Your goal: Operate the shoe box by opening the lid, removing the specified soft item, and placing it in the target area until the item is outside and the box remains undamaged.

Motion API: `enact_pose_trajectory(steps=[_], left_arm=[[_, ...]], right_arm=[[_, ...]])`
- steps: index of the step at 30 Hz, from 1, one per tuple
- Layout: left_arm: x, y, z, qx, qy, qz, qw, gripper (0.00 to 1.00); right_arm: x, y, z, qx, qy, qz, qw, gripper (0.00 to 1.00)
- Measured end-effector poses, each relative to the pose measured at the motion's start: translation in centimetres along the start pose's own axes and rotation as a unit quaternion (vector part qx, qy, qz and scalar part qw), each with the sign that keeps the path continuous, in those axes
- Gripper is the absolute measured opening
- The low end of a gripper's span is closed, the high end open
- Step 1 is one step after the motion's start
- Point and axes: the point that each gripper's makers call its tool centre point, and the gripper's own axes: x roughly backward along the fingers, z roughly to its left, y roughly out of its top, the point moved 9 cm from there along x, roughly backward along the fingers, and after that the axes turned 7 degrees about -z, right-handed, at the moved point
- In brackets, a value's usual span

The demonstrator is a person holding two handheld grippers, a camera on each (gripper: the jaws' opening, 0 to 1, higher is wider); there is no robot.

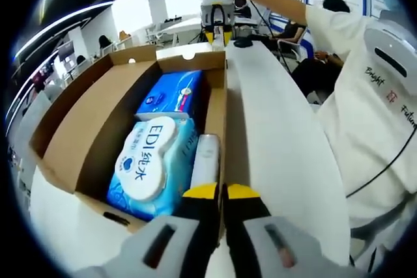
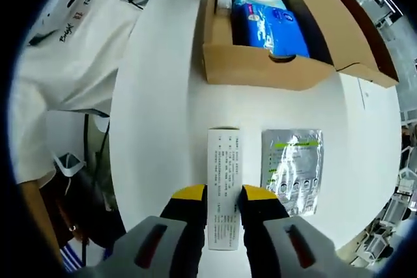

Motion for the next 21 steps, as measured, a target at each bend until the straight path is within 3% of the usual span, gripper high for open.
enact_pose_trajectory(steps=[21], left_arm=[[0.0,0.0,0.0,0.009,0.001,0.002,1.0,0.02]], right_arm=[[-2.0,-0.7,0.0,0.001,0.0,0.001,1.0,0.19]])
